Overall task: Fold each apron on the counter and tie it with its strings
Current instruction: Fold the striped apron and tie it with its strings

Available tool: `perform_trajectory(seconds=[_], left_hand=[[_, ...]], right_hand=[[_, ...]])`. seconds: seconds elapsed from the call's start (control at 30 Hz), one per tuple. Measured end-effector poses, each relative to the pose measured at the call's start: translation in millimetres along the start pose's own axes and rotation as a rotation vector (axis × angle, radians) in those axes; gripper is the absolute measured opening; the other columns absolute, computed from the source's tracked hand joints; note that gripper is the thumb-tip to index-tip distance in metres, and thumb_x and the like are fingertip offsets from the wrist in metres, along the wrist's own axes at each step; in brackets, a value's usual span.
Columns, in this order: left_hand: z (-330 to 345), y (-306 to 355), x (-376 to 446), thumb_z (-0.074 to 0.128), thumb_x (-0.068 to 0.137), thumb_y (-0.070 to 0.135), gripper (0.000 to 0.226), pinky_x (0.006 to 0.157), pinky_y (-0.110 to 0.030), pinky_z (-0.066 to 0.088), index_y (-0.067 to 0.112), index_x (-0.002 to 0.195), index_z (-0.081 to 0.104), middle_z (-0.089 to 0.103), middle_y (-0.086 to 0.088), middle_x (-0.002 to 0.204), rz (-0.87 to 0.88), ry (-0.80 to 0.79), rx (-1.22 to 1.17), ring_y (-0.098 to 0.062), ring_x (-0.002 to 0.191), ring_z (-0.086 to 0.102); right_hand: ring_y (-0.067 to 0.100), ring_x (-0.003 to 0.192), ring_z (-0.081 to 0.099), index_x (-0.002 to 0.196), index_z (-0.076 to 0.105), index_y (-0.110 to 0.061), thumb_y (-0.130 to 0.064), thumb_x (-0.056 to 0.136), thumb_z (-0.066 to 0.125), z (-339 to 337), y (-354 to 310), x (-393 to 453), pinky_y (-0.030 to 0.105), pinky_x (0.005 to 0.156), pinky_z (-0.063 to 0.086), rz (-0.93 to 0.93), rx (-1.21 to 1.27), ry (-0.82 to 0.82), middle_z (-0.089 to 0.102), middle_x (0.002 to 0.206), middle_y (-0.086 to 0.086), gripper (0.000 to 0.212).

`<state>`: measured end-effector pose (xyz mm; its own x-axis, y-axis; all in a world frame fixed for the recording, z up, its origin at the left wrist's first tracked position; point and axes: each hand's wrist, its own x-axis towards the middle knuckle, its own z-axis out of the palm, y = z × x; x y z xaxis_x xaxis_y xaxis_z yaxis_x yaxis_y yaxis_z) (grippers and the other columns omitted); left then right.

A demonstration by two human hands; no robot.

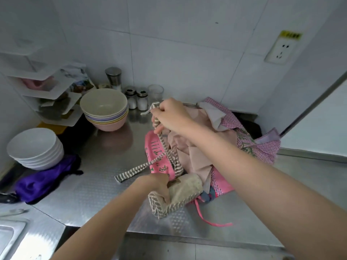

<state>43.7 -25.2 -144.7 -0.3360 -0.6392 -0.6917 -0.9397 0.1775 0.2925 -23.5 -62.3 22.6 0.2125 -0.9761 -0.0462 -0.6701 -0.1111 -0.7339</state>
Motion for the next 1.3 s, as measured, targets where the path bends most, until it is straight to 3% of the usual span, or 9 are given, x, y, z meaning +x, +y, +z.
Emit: perform_trajectory(seconds=[0.37, 0.47, 0.7, 0.87, 0.93, 1.0, 1.1, 1.17, 1.3], left_hand=[[-10, -22, -6, 0.081, 0.066, 0.034, 0.063, 0.055, -0.025, 0.050, 0.006, 0.117, 0.055, 0.063, -0.009, 0.100, -0.085, 0.128, -0.684, -0.023, 0.083, 0.063], [-8, -40, -10, 0.087, 0.049, 0.035, 0.078, 0.086, -0.041, 0.055, 0.006, 0.114, 0.055, 0.067, -0.012, 0.109, -0.068, 0.140, -0.869, -0.028, 0.097, 0.066], [-3, -43, -33, 0.071, 0.081, 0.028, 0.059, 0.084, -0.014, 0.038, 0.008, 0.131, 0.048, 0.057, -0.007, 0.126, 0.015, 0.132, -0.504, -0.018, 0.110, 0.055], [6, -31, -41, 0.064, 0.078, 0.042, 0.055, 0.094, -0.033, 0.047, 0.014, 0.124, 0.050, 0.059, -0.008, 0.123, 0.057, 0.171, 0.017, -0.026, 0.111, 0.057], [12, -26, -45, 0.061, 0.080, 0.040, 0.049, 0.091, -0.035, 0.046, 0.012, 0.119, 0.050, 0.058, -0.010, 0.122, 0.060, 0.208, 0.148, -0.029, 0.111, 0.057], [19, -21, -48, 0.058, 0.084, 0.038, 0.049, 0.091, -0.036, 0.045, 0.011, 0.123, 0.047, 0.056, -0.012, 0.124, 0.071, 0.258, 0.221, -0.030, 0.114, 0.055], [27, -17, -49, 0.055, 0.087, 0.039, 0.052, 0.091, -0.038, 0.045, 0.009, 0.128, 0.042, 0.053, -0.013, 0.127, 0.072, 0.317, 0.302, -0.031, 0.116, 0.054], [29, -16, -48, 0.054, 0.088, 0.039, 0.053, 0.091, -0.039, 0.044, 0.008, 0.129, 0.041, 0.053, -0.013, 0.127, 0.068, 0.325, 0.332, -0.031, 0.116, 0.054], [32, -14, -47, 0.055, 0.089, 0.038, 0.052, 0.088, -0.039, 0.046, 0.007, 0.129, 0.040, 0.054, -0.014, 0.125, 0.074, 0.344, 0.373, -0.031, 0.113, 0.055]], right_hand=[[0.021, 0.046, 0.060, 0.066, 0.054, -0.007, -0.016, 0.100, 0.040, -15, 18, -52, 0.031, 0.049, 0.050, -0.003, 0.316, -0.016, 0.062, 0.062, 0.009, 0.037], [0.012, 0.037, 0.054, 0.067, 0.054, -0.004, -0.013, 0.100, 0.039, -27, 47, -67, 0.021, 0.040, 0.044, 0.167, 0.480, 0.041, 0.059, 0.060, 0.012, 0.037], [0.023, 0.076, 0.070, 0.089, 0.058, 0.001, -0.004, 0.096, 0.044, -18, 52, -61, 0.027, 0.079, 0.057, 0.160, 1.129, 0.078, 0.066, 0.090, 0.016, 0.017], [0.021, 0.092, 0.066, 0.130, 0.045, -0.001, 0.001, 0.095, 0.045, 4, 5, -26, 0.025, 0.085, 0.054, 0.027, 0.856, 0.007, 0.055, 0.120, 0.014, 0.035], [0.023, 0.098, 0.063, 0.140, 0.035, -0.015, 0.001, 0.093, 0.050, 14, 15, -18, 0.025, 0.084, 0.054, 0.030, 0.414, -0.011, 0.039, 0.141, 0.009, 0.052], [0.026, 0.104, 0.056, 0.110, 0.055, -0.017, -0.003, 0.093, 0.049, 28, 44, -19, 0.017, 0.078, 0.048, 0.090, -0.167, -0.086, 0.042, 0.134, 0.008, 0.023], [0.023, 0.088, 0.054, 0.058, 0.033, -0.020, -0.013, 0.091, 0.052, 56, 96, -28, 0.022, 0.066, 0.033, 0.365, -0.424, -0.232, 0.055, 0.081, 0.007, 0.039], [0.025, 0.095, 0.060, 0.073, 0.053, -0.013, -0.025, 0.088, 0.061, 70, 107, -33, 0.027, 0.070, 0.040, 0.427, -0.393, -0.262, 0.059, 0.081, 0.009, 0.020], [0.026, 0.110, 0.056, 0.125, 0.050, -0.008, -0.034, 0.074, 0.074, 91, 117, -23, 0.031, 0.089, 0.046, 0.450, -0.282, -0.207, 0.058, 0.122, 0.011, 0.062]])
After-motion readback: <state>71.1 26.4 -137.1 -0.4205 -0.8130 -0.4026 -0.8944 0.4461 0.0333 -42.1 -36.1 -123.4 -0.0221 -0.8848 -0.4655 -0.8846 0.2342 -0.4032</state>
